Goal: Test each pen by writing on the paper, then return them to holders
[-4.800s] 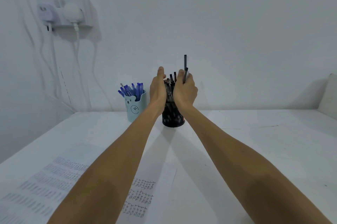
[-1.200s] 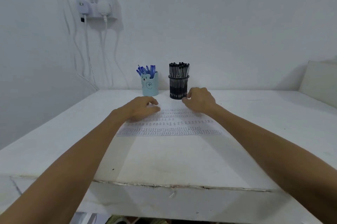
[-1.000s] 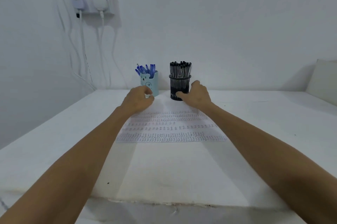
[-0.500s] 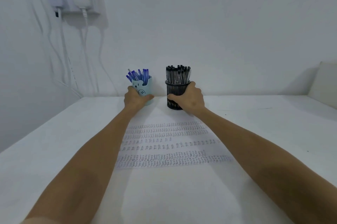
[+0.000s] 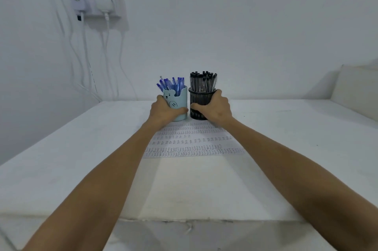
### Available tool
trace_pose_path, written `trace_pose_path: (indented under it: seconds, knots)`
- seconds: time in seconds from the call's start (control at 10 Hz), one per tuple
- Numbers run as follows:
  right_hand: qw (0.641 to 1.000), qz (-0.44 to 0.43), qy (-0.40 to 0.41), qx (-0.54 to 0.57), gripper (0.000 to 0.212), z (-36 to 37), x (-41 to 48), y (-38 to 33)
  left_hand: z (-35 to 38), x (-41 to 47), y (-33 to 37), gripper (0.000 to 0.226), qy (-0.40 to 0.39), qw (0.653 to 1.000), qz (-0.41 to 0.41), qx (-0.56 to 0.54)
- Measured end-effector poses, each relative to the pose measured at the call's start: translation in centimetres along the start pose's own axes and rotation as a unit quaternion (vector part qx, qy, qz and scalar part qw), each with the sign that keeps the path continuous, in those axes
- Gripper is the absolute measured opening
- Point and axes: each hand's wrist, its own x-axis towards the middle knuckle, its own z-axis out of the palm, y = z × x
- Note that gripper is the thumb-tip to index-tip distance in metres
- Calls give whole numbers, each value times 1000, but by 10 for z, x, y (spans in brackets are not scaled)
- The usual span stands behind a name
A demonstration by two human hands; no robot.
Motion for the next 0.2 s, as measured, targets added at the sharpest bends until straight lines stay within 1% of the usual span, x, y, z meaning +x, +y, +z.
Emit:
trace_pose_path:
  seconds: [0.1, 0.2]
  knots:
    - [999, 6, -48, -5, 81, -9, -5, -1, -1, -8, 4, 84, -23, 1000, -12, -5]
    - [996, 14, -71, -53, 71, -26, -20, -8, -9, -16, 12, 89, -92, 995, -47, 15]
